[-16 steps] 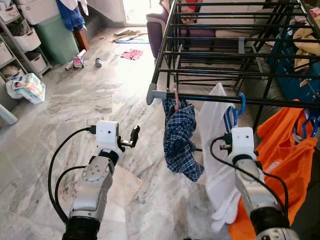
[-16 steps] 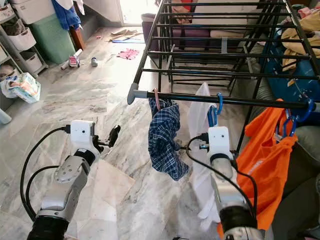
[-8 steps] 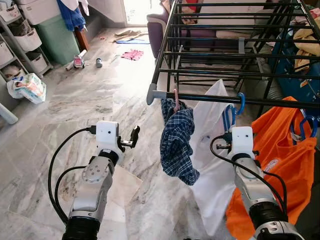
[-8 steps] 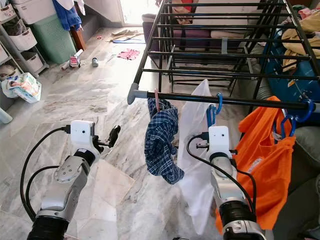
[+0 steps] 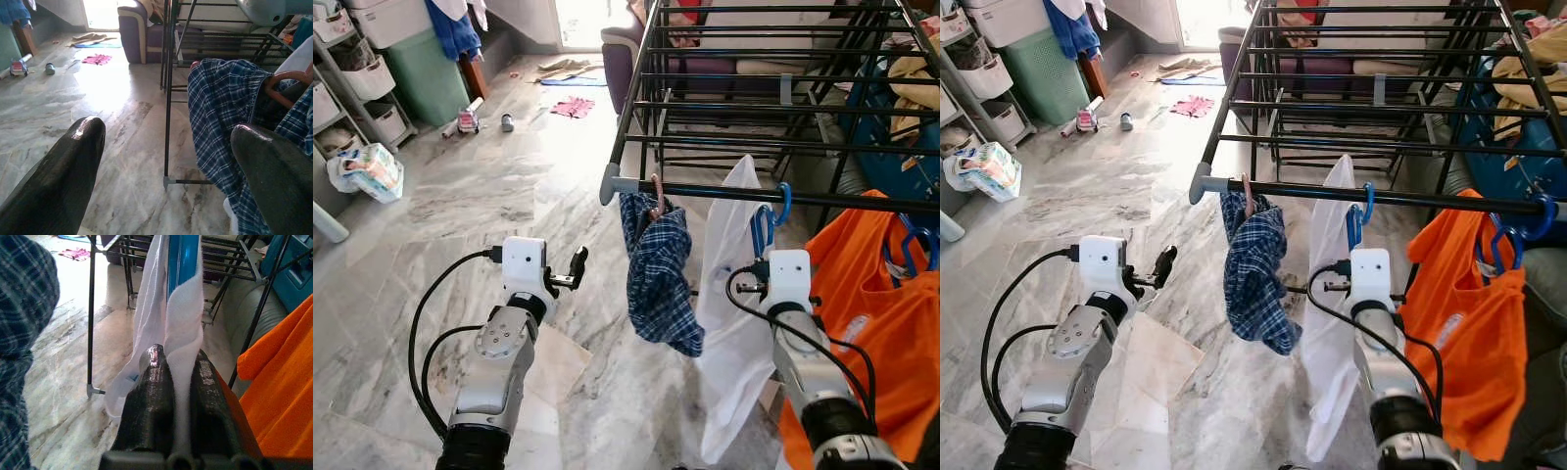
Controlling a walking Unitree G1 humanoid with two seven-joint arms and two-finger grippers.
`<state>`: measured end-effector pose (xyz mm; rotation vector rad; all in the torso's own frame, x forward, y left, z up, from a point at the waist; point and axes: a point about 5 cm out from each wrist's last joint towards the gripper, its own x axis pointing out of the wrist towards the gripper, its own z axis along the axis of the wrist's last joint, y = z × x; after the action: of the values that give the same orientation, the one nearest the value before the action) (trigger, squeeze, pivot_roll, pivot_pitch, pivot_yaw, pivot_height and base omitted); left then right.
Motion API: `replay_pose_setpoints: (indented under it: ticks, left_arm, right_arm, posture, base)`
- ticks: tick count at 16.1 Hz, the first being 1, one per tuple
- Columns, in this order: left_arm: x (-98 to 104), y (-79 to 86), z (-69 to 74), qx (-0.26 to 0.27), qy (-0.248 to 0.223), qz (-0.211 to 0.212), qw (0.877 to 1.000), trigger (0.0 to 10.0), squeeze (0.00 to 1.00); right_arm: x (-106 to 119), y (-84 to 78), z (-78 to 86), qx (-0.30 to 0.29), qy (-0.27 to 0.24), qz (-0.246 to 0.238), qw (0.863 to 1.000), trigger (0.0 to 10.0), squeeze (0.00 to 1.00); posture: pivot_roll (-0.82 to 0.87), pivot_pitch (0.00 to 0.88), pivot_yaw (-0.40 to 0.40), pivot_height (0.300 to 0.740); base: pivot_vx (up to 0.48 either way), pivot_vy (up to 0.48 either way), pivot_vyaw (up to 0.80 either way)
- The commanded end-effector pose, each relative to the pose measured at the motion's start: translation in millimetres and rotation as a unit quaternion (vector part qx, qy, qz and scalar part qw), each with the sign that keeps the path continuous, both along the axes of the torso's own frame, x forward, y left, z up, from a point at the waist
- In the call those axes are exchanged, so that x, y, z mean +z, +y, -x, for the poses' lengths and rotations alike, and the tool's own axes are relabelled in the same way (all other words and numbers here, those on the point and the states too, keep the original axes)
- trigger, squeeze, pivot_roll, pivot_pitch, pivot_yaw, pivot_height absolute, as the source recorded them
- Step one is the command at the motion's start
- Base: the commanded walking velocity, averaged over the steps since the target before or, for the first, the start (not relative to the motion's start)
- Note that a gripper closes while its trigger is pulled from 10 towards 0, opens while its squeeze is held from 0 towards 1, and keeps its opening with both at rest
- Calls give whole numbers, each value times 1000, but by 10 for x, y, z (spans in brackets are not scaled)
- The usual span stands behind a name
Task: Hang hanger
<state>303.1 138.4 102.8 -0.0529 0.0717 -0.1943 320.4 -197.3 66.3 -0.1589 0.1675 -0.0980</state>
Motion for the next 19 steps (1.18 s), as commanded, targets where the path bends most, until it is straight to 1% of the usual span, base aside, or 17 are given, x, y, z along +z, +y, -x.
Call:
replay_pose_setpoints:
  ticks: [1,2,3,6,7,8,11,12,13,14,15,16,19]
  left_arm:
    - [2,27,16,4,0,-3,1000,10000,0]
    - [17,33,17,6,-5,-1,1000,10000,0]
    - [29,44,22,14,-12,0,1000,10000,0]
    - [21,19,31,12,-11,5,1000,10000,0]
    - [22,-21,34,6,-11,10,1000,10000,0]
    - [22,-49,35,-2,-10,11,1000,10000,0]
    - [28,-66,29,-11,-10,13,1000,10000,0]
    - [30,-73,25,-14,-10,13,1000,10000,0]
    - [30,-75,21,-15,-9,12,1000,10000,0]
    - [22,-73,26,-17,-8,10,1000,10000,0]
    - [16,-75,29,-18,-7,8,1000,10000,0]
    - [11,-80,39,-18,-6,7,1000,10000,0]
    - [7,-88,54,-18,-5,6,1000,10000,0]
  right_arm:
    - [99,27,-3,5,-33,-3,999,0,0]
    - [192,0,11,-3,-59,-1,998,0,0]
    - [335,-50,76,-18,-94,2,995,0,0]
    - [443,-97,219,-34,-120,17,992,0,0]
    - [503,-120,346,-46,-134,28,990,0,0]
    - [529,-140,482,-59,-135,35,988,0,0]
    - [346,-161,771,-69,-89,34,993,0,0]
    - [274,-157,841,-70,-68,28,995,0,0]
    - [188,-135,907,-69,-41,8,997,0,0]
    - [116,-65,970,-51,-7,-9,999,8353,0]
    - [84,-34,989,-43,10,-18,999,10000,0]
    - [75,-25,999,-46,14,-28,998,10000,0]
    - [102,-6,974,-35,13,-37,999,10000,0]
  posture:
    - [-51,53,51,740]
    - [-51,53,51,740]
    - [-56,53,49,740]
    - [-66,52,50,740]
    - [-76,54,55,740]
    - [-84,57,62,740]
    - [-96,65,75,740]
    - [-97,69,77,740]
    - [-98,71,78,740]
    - [-99,73,79,740]
    - [-99,73,79,740]
    - [-95,78,77,740]
    - [-92,79,74,740]
  base:
    - [0,0,0]
    - [0,0,0]
    - [0,0,0]
    - [0,0,0]
    - [0,0,0]
    - [0,0,0]
    - [0,0,0]
    - [0,0,0]
    - [0,0,0]
    - [0,0,0]
    - [0,0,0]
    - [0,0,0]
    - [0,0,0]
